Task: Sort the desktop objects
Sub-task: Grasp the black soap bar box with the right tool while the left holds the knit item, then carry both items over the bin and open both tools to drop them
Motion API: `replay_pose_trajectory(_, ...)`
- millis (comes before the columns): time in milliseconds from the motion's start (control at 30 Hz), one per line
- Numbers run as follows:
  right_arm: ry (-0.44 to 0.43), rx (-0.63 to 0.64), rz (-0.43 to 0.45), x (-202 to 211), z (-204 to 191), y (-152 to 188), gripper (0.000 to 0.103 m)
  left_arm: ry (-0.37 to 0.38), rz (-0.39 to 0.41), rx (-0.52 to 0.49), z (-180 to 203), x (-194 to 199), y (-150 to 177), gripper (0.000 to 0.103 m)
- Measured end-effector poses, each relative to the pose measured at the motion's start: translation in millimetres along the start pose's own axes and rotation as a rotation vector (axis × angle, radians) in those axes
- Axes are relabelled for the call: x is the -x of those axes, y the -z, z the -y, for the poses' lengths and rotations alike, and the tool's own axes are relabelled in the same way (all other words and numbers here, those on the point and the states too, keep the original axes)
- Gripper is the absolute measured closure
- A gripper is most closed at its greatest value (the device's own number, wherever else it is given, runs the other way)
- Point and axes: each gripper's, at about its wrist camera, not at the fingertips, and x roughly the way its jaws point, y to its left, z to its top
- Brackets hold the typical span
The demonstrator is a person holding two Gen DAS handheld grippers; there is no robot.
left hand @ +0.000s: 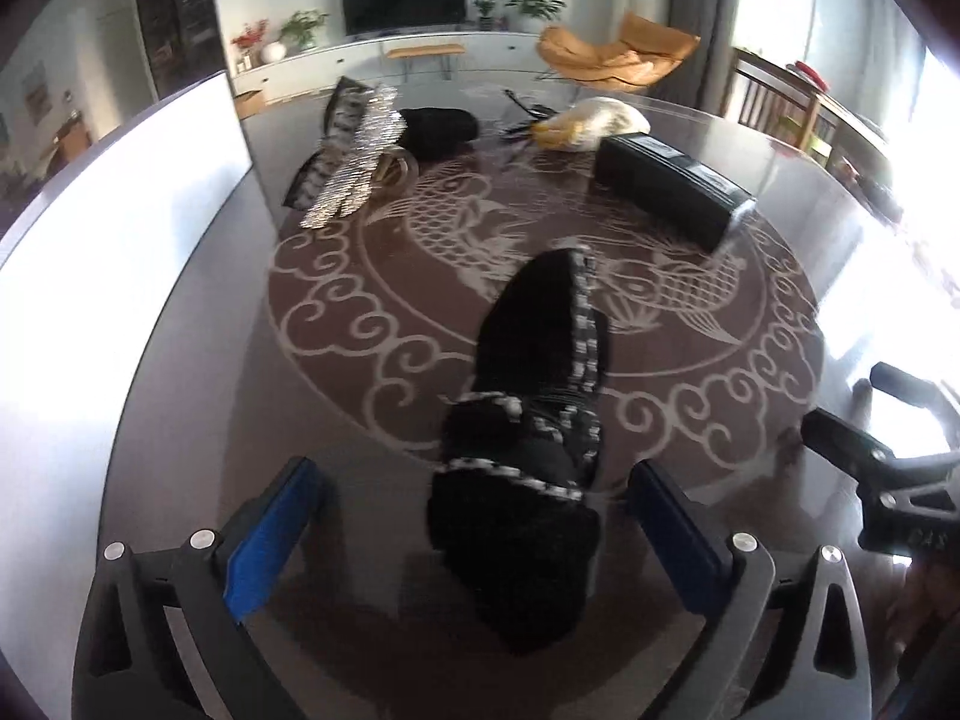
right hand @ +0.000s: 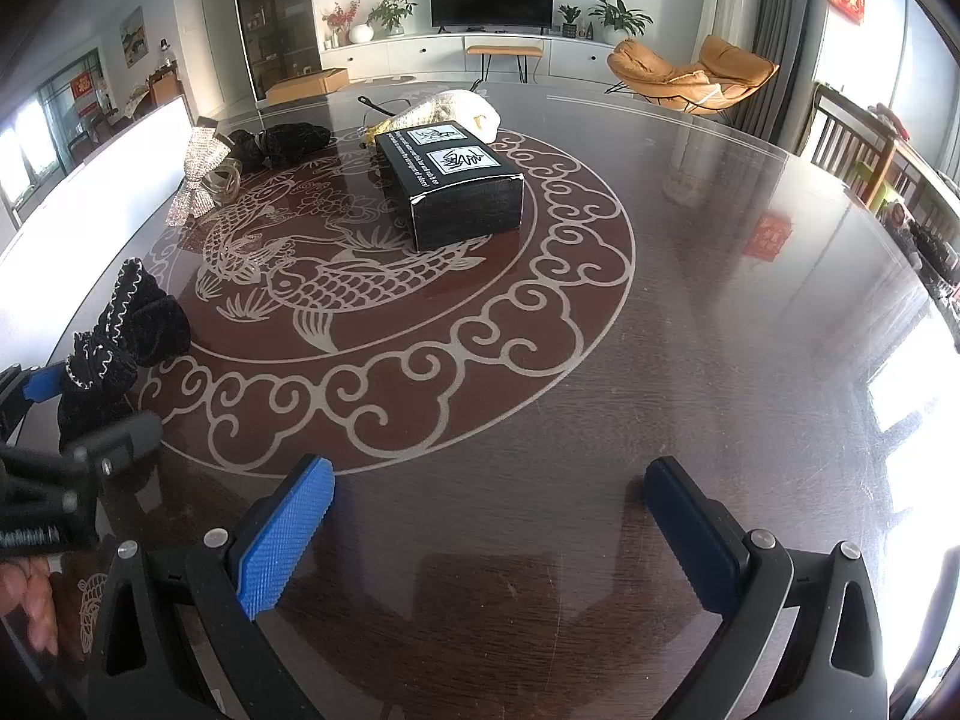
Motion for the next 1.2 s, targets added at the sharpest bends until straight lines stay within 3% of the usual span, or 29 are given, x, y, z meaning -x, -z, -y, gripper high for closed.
replay_pose_trajectory(367,-0.014,0.03,-0.029,-1.8,-5.7,-12.2,0.0,-0.027,0.0,0.038,-6.1,-2.5,0.1,0.0)
replay_pose_trajectory(467,0.002,0.061,-0.003,-5.7,-5.7,-38.4,0.0,-0.027,0.0,0.038,-6.3,-2.7,0.0,0.0)
replay_pose_trajectory(600,0.032,0.128,0.032,-25.1,-18.9,-102.9,0.0,-0.027,0.0,0.038,-5.9,-2.6,0.1,0.0)
replay_pose_trajectory(767,0.034,0.157,-0.08,-74.0,-35.6,-148.2,0.001,-0.028,0.0,0.038,-5.7,-2.6,0.2,0.0)
replay_pose_trajectory(833,0.007,0.144,-0.097,-81.7,-36.5,-154.1,0.012,-0.028,0.0,0.038,-5.7,-2.6,0.2,0.0)
replay_pose_trajectory(867,-0.023,0.129,-0.106,-84.1,-36.0,-155.9,0.03,-0.027,0.0,0.038,-5.9,-2.9,0.1,0.0)
replay_pose_trajectory(900,-0.048,0.11,-0.11,-84.1,-35.0,-156.0,0.039,-0.028,0.0,0.038,-5.6,-2.7,0.2,0.0)
replay_pose_trajectory(1033,-0.079,0.114,-0.097,-71.0,-36.7,-137.3,0.044,-0.028,0.0,0.038,-5.4,-2.8,0.2,0.0)
replay_pose_trajectory(1200,-0.124,0.158,-0.113,-25.4,-36.8,-71.9,0.044,-0.021,-0.003,0.034,-6.1,-3.6,-0.3,0.0)
